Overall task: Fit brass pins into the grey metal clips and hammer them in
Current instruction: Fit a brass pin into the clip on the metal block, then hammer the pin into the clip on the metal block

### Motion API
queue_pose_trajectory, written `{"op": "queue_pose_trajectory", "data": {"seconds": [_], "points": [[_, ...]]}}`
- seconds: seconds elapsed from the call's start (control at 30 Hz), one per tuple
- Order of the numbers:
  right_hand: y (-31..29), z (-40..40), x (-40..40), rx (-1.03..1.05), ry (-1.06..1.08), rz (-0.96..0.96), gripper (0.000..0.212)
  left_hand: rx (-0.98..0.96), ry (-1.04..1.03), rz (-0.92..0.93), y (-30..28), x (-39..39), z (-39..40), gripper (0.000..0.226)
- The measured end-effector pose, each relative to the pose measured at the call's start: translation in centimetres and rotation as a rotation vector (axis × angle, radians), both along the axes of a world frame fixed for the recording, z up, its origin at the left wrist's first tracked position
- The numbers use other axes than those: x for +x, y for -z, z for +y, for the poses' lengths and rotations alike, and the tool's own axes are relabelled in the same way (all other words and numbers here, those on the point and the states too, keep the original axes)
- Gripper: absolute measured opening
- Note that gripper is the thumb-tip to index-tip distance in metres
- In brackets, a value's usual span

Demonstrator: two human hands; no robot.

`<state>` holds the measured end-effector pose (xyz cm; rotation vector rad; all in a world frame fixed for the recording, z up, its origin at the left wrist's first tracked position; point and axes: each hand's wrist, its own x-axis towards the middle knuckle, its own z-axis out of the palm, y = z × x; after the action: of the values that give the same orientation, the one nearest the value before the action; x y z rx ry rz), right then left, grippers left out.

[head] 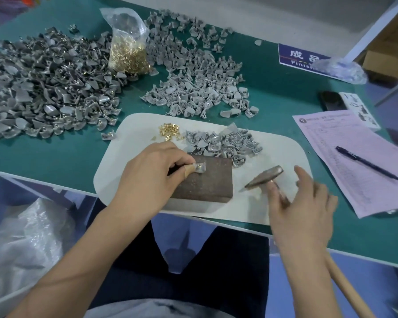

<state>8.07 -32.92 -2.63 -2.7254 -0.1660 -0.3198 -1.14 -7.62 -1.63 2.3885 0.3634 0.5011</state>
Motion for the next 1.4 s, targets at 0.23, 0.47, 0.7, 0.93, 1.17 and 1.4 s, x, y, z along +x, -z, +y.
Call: {"op": "queue_pose_trajectory", "data": {"seconds": [0.23, 0.47, 0.7, 0.93, 1.17, 1.4], "points": [[-0.8, -2.6, 1.1, -0.050, -0.174, 0.178, 0.020, -0.004, 0.006, -0.005, -0.1, 0.0, 0.2, 0.001], [-4.5, 1.4, -0.1, 0.346, -0.510, 0.283, 0.032, 0.068, 0.126, -0.032, -0.9, 0.2, 0.9, 0.005], [-5.7, 5.0, -1.9, -0.067, -0.628, 0.099, 0.036, 0.104, 0.153, -0.058, -0.8, 0.4, 1.1, 0.007], [-5.8, 5.3, -2.6, -0.022, -0.557, 0.063, 0.045, 0.050, 0.122, -0.048, -0.6, 0.4, 1.1, 0.005], [-5.7, 5.6, -3.5, -0.061, -0.543, 0.058, 0.048, 0.017, 0.153, -0.045, -0.7, 0.6, 1.1, 0.004], [-6.2, 5.7, -3.3, -0.104, -0.546, 0.041, 0.037, 0.009, 0.146, -0.046, -0.5, 0.6, 1.1, 0.004]]}}
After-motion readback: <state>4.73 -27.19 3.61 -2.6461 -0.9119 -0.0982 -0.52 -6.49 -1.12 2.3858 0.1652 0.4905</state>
